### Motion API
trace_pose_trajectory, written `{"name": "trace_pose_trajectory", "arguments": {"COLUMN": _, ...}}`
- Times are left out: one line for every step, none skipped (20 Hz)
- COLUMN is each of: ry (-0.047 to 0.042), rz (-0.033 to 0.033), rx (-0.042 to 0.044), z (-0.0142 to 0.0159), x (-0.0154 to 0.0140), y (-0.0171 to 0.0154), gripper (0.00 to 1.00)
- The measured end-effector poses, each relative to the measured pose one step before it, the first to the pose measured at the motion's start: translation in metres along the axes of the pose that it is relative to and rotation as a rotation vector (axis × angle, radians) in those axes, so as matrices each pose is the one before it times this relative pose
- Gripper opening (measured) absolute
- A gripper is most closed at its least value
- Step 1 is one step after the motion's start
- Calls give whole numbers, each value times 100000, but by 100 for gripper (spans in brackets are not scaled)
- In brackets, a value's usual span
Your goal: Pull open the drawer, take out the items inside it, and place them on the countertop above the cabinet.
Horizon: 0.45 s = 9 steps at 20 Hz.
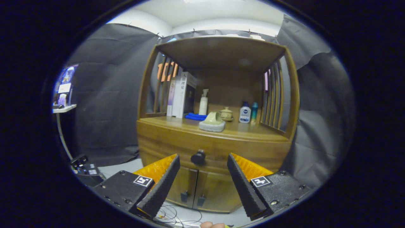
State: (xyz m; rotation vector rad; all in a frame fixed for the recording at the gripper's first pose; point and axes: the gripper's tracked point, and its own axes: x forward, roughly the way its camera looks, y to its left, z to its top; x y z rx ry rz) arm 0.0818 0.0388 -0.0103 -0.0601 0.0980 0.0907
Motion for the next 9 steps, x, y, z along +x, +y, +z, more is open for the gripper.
{"name": "trace_pose_trajectory", "arguments": {"ry": -91, "rz": -583, "rx": 2186, "z": -578, "x": -2695, "y": -483, "gripper": 98}}
{"name": "trace_pose_trajectory", "arguments": {"ry": -441, "rz": -1071, "rx": 2559, "z": -648, "x": -2810, "y": -733, "gripper": 98}}
{"name": "trace_pose_trajectory", "arguments": {"ry": -387, "rz": -547, "rx": 2406, "z": -612, "x": -2289, "y": -610, "gripper": 98}}
{"name": "trace_pose_trajectory", "arguments": {"ry": -242, "rz": -662, "rx": 277, "z": -556, "x": -1441, "y": -464, "gripper": 98}}
{"name": "trace_pose_trajectory", "arguments": {"ry": 58, "rz": -773, "rx": -990, "z": -324, "x": -998, "y": -710, "gripper": 97}}
{"name": "trace_pose_trajectory", "arguments": {"ry": -581, "rz": -977, "rx": -1019, "z": 52, "x": -539, "y": -706, "gripper": 97}}
{"name": "trace_pose_trajectory", "arguments": {"ry": -1482, "rz": -321, "rx": -867, "z": 624, "x": -157, "y": -92, "gripper": 98}}
{"name": "trace_pose_trajectory", "arguments": {"ry": -1370, "rz": 600, "rx": -1997, "z": 619, "x": -8, "y": 296, "gripper": 98}}
{"name": "trace_pose_trajectory", "arguments": {"ry": -1540, "rz": 1263, "rx": -2774, "z": 534, "x": 15, "y": 413, "gripper": 98}}
